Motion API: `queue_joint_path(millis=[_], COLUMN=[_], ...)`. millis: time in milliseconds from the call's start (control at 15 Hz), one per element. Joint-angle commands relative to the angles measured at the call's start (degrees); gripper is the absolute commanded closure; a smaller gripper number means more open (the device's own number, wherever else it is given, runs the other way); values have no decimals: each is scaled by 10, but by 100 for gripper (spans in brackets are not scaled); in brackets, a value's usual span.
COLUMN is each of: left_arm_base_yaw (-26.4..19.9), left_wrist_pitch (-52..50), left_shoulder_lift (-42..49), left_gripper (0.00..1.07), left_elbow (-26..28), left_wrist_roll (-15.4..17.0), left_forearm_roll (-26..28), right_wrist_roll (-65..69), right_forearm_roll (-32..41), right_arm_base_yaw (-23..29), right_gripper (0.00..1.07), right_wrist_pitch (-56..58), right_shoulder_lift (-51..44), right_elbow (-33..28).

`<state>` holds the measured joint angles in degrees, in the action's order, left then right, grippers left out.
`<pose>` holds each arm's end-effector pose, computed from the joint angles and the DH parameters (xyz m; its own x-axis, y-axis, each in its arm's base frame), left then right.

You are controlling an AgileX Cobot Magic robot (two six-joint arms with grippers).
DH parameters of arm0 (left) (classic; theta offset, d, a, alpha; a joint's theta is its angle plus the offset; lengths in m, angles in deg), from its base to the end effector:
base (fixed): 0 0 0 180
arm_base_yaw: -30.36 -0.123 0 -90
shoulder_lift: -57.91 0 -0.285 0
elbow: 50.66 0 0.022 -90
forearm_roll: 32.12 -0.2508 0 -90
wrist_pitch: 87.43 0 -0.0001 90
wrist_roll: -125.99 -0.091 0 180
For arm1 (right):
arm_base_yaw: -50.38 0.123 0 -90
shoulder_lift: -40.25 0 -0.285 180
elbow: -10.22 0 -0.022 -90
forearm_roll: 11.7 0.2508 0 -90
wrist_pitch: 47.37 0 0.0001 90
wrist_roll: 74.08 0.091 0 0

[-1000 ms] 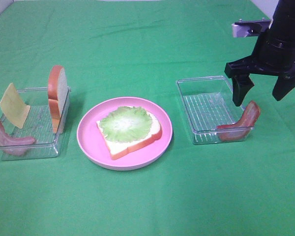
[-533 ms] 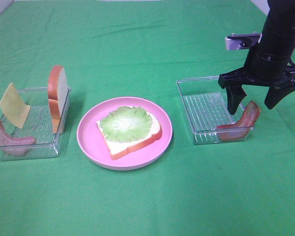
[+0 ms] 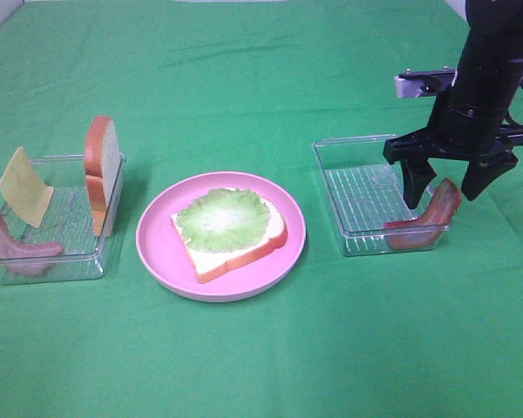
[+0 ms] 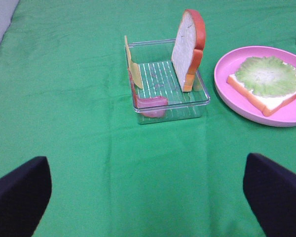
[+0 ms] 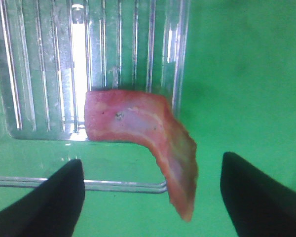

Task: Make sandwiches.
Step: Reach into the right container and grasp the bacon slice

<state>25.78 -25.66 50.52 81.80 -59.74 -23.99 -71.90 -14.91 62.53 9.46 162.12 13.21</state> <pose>-0.0083 -0.0120 0.2814 -0.4428 -0.0031 -0.8966 0.0464 0.9986 -0.0264 0.3797 0.0774 0.1725 -0.9763 -0.2027 -0.0759 -0.1996 0.9788 -0.0462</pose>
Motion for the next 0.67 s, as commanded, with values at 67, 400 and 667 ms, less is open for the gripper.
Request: queue_joint_path(millis=[67, 400, 667], left_arm_base_yaw=[2, 2, 2], left_wrist_pitch=[1, 1, 1], left_shoulder_lift=[0, 0, 0], left_gripper=[7, 7, 7], left_elbow=[-1, -1, -1], left_wrist_roll=[2, 2, 2], left_forearm_roll=[-2, -2, -2], right_wrist_roll=[10, 23, 30], right_forearm_roll=[-2, -13, -21], right_arm_base_yaw=[-2, -2, -2], right_gripper=[41, 64, 91], right_wrist_pitch=[0, 2, -3], right_shoulder_lift=[5, 9, 9], right_elbow=[-3, -6, -7])
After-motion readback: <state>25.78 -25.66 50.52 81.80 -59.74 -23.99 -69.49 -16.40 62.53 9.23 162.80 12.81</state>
